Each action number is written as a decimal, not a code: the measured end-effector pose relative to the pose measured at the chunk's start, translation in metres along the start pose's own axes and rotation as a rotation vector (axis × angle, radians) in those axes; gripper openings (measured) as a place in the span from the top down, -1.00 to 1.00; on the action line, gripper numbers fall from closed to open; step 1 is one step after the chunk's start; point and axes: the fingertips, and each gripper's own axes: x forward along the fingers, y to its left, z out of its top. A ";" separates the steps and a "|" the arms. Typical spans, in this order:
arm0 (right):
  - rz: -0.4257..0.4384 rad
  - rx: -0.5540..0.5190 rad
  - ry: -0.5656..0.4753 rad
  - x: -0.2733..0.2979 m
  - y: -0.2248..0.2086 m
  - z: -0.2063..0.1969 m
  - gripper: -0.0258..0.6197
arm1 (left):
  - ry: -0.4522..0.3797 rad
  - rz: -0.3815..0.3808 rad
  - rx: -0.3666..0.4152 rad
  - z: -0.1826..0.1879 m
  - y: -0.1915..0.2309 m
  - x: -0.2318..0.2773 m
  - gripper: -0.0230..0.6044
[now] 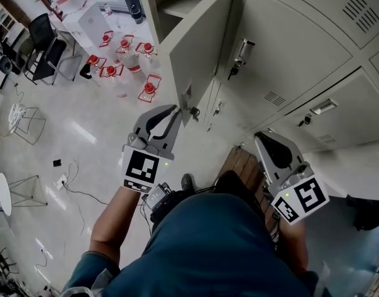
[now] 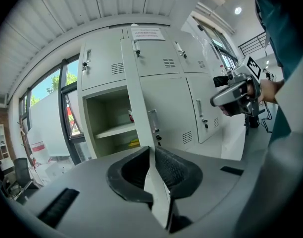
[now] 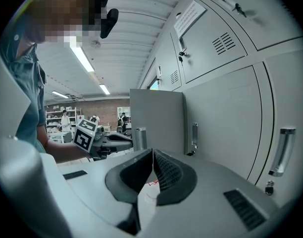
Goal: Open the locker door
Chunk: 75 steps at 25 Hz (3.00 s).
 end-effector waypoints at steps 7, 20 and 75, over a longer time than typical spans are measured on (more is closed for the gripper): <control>0.004 -0.003 -0.008 0.005 0.004 0.001 0.81 | -0.027 -0.065 0.020 0.010 -0.019 0.001 0.87; 0.007 -0.020 -0.042 0.011 0.013 0.015 0.81 | -0.089 -0.101 -0.062 0.032 -0.014 -0.029 0.87; 0.106 -0.130 -0.072 0.071 0.060 0.083 0.81 | -0.169 0.030 -0.091 0.068 0.074 -0.125 0.87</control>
